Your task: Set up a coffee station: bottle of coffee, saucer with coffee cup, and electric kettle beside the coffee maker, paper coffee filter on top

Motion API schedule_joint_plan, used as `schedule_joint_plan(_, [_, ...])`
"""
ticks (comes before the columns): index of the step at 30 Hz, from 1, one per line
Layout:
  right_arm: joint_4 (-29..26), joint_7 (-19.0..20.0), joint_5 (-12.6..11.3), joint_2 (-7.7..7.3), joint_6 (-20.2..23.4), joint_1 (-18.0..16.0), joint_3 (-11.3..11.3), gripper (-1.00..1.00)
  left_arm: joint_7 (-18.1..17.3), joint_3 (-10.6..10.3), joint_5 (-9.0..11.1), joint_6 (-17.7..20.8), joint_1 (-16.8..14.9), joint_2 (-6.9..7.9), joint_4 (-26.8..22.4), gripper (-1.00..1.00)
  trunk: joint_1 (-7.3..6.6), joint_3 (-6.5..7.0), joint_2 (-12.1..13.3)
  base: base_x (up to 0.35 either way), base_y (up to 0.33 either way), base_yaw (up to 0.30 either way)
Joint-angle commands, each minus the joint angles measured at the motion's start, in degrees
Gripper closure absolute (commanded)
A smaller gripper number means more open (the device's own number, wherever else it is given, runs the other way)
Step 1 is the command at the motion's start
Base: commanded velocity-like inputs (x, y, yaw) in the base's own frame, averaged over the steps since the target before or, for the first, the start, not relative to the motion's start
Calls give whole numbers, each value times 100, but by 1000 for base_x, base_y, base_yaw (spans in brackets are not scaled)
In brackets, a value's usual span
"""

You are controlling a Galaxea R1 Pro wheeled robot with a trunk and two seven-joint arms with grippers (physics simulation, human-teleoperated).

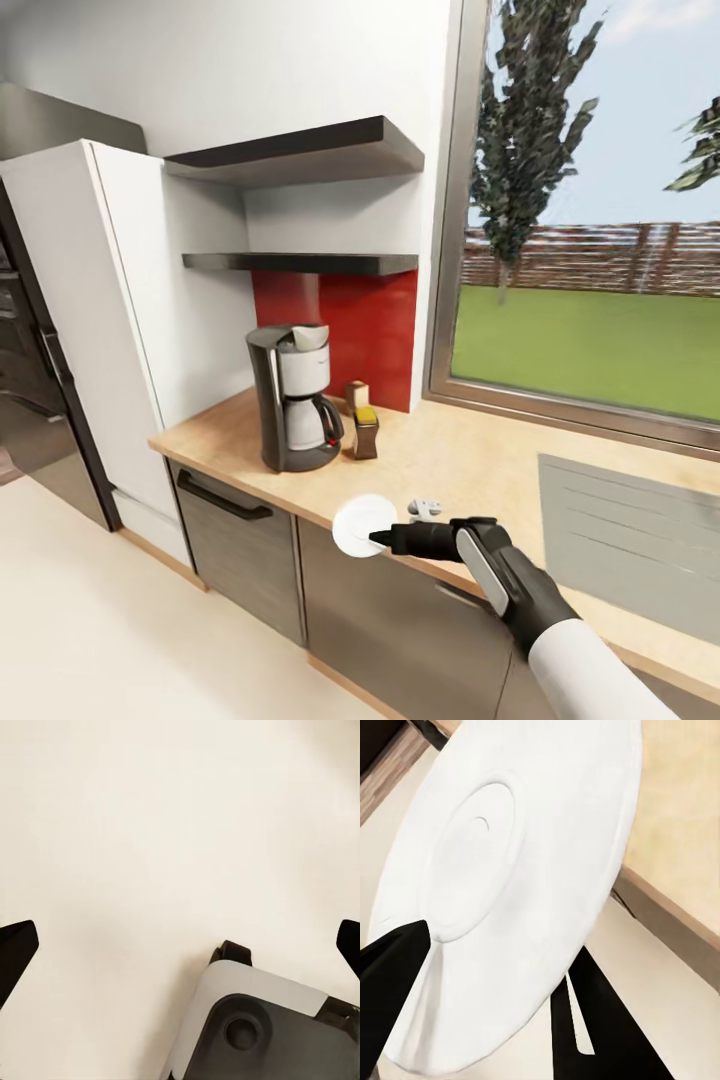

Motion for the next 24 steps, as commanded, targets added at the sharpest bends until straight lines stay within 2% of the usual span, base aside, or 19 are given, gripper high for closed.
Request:
schedule_joint_plan(1, [21, 7, -3, -1, 25, -6, 3, 100, 5, 17, 24, 18, -2, 0, -7, -100, 4, -10, -9, 232, 279, 0])
schedule_joint_plan(7, [252, -31, -13, -1, 31, -6, -69, 100, 5, 16, 20, 13, -1, 0, -1, -100, 4, -10, -9, 234, 272, 0])
schedule_joint_plan(10, [371, -44, -17, 1, 32, -6, -356, 100, 5, 16, 20, -3, 1, -1, -2, -100, 4, -10, -9, 247, 250, 0])
schedule_joint_plan(11, [409, -48, -16, 2, 32, -6, -636, 100, 5, 16, 23, -33, -1, -2, -1, -100, 4, -10, -9, 276, 227, 0])
schedule_joint_plan(12, [415, -49, -17, 2, 32, -6, -670, 100, 5, 16, 23, -36, -1, -2, 0, -100, 4, -10, -9, 280, 221, 0])
schedule_joint_plan(17, [425, -49, -15, -5, 32, -6, -752, 100, 5, 16, 20, -41, -1, -9, 0, -100, 4, -10, -9, 266, 129, 0])
schedule_joint_plan(24, [521, -163, -14, -2, 32, -6, -766, 100, 13, 14, 20, -41, -2, 0, -9, -100, 4, -10, -9, 72, 8, 0])
